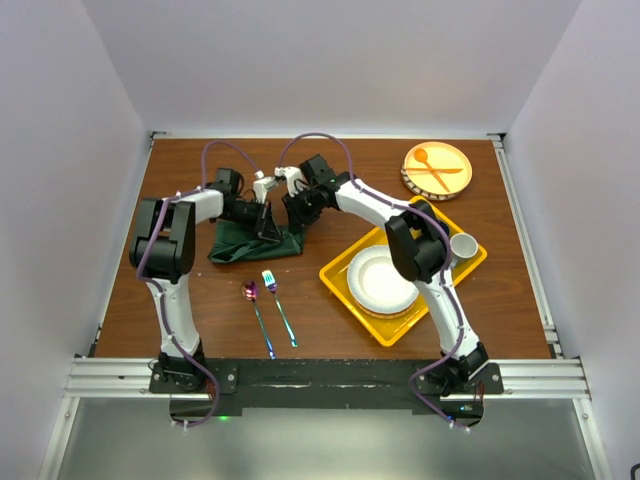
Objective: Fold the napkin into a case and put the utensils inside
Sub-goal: Stuff the top corner of the smaller-rectangle-folded napkin at the center of the board.
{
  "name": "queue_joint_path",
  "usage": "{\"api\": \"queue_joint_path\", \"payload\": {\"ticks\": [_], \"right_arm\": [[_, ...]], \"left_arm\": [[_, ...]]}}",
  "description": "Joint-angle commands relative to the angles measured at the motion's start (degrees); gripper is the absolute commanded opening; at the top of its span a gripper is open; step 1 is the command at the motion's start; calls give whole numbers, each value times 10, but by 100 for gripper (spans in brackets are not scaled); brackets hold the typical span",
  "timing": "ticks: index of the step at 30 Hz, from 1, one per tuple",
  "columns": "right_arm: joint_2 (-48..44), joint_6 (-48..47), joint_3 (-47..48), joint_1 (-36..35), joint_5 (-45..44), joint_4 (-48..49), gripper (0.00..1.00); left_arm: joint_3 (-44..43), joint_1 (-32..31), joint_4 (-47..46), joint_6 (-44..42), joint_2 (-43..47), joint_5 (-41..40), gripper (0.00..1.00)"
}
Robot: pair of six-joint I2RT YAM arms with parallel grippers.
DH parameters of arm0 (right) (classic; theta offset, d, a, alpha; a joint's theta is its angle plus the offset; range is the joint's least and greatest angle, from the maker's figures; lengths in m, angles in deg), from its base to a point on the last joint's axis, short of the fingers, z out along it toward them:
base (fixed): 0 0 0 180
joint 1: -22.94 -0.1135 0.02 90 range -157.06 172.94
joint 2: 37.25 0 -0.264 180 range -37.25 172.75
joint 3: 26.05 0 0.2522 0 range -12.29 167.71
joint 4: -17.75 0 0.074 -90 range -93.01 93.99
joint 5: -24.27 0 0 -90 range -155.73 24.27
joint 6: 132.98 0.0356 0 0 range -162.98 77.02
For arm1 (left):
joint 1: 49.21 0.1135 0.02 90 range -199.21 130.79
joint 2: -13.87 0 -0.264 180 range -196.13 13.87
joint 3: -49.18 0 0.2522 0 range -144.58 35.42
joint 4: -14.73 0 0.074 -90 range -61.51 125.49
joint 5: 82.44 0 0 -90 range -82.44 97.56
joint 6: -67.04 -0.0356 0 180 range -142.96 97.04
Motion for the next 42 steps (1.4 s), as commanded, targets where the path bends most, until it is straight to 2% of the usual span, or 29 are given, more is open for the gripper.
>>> {"api": "queue_joint_path", "payload": {"ticks": [1,8,12,29,37,41,42], "right_arm": [[-70,11,-37,-11,17,46,23],[-80,11,-55,-8,21,73,23],[-83,1,-54,-9,19,69,27],[-55,-35,-61,-20,-38,57,22],[-57,-43,-74,-27,-39,54,25],[-50,-48,-71,-27,-60,51,22],[-48,-48,-70,-26,-64,50,18]], "left_arm": [[7,5,-3,2,-25,-45,0],[11,6,-5,5,-27,-42,0],[14,7,-7,4,-27,-42,0],[15,10,-10,9,-29,-40,0],[12,10,-12,13,-32,-38,0],[13,10,-12,15,-33,-37,0],[14,10,-12,16,-33,-38,0]]}}
